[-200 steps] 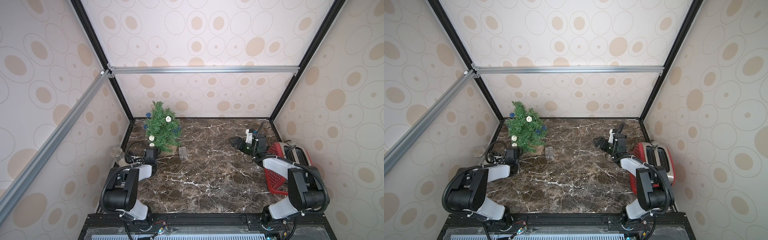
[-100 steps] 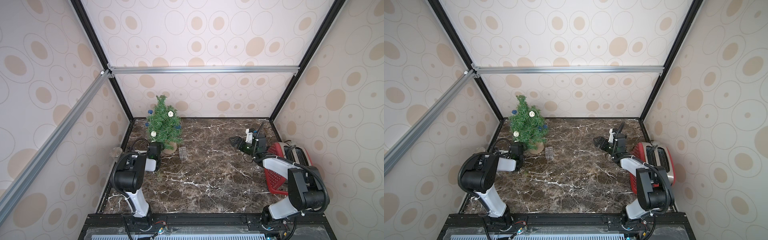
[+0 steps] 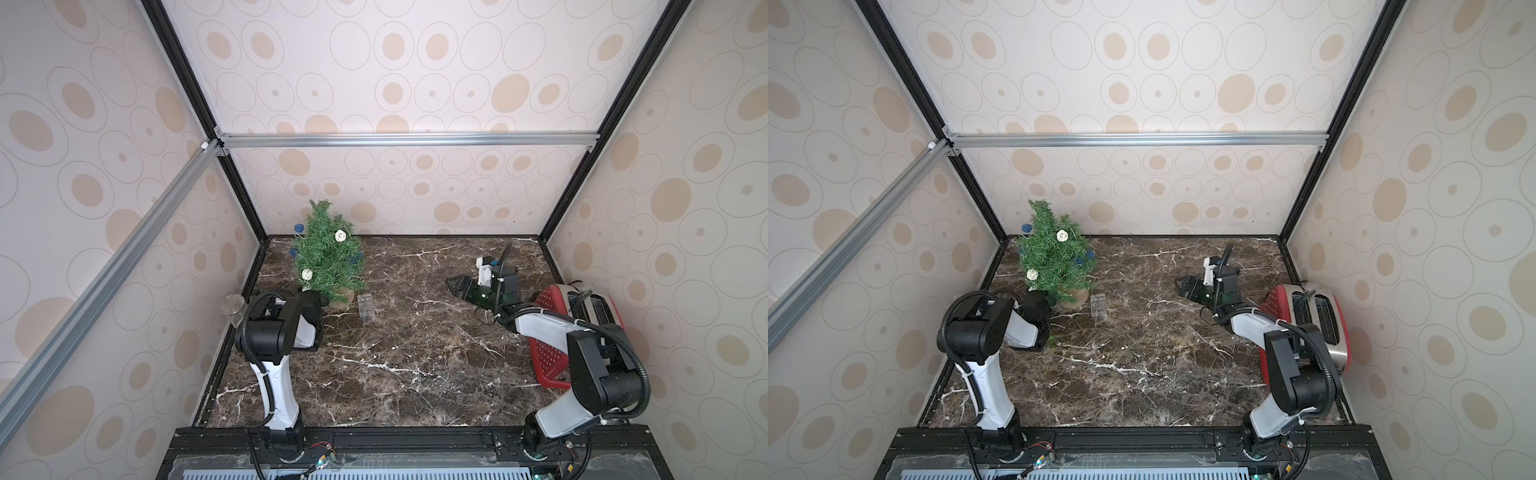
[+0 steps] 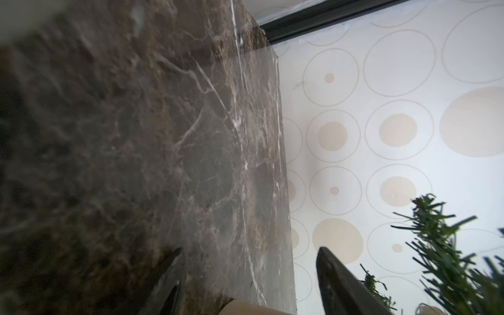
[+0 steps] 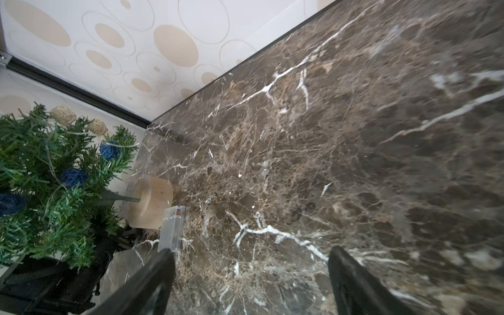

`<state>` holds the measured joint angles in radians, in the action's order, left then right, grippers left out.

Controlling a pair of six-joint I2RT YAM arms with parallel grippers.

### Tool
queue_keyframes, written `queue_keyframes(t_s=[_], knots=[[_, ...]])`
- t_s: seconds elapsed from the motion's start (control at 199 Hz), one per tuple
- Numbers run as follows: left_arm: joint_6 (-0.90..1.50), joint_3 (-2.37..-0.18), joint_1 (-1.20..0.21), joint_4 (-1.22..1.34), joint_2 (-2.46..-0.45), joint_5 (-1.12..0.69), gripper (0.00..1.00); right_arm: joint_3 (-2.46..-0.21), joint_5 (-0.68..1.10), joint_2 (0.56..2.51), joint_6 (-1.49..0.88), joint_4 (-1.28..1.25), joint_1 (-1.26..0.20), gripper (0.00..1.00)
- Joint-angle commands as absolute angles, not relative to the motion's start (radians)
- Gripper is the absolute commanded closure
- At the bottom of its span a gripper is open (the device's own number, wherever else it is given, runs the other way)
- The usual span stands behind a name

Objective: Remove string lights from the small christmas tree
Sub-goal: Move the christmas tree to the center of the board.

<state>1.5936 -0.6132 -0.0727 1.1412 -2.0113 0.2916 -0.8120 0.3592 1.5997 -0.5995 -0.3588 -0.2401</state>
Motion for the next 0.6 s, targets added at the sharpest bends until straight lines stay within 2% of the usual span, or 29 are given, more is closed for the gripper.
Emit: queue_keyframes(t_s=[0.0,0.256,0.598], knots=[[1.584,-0.589,-0.072,1.046,-2.127,0.155,0.27,-0.841,0.350,1.622,-0.584,-0.355,-0.274,0.12],[1.543,-0.671,-0.040,1.204,-2.279,-0.042,0.30,-0.826,0.330,1.599,-0.580,-0.345,-0.305,0.13],[1.436,-0.796,-0.058,1.164,-2.317,-0.255,0.30,-0.808,0.317,1.582,-0.575,-0.331,-0.313,0.13]])
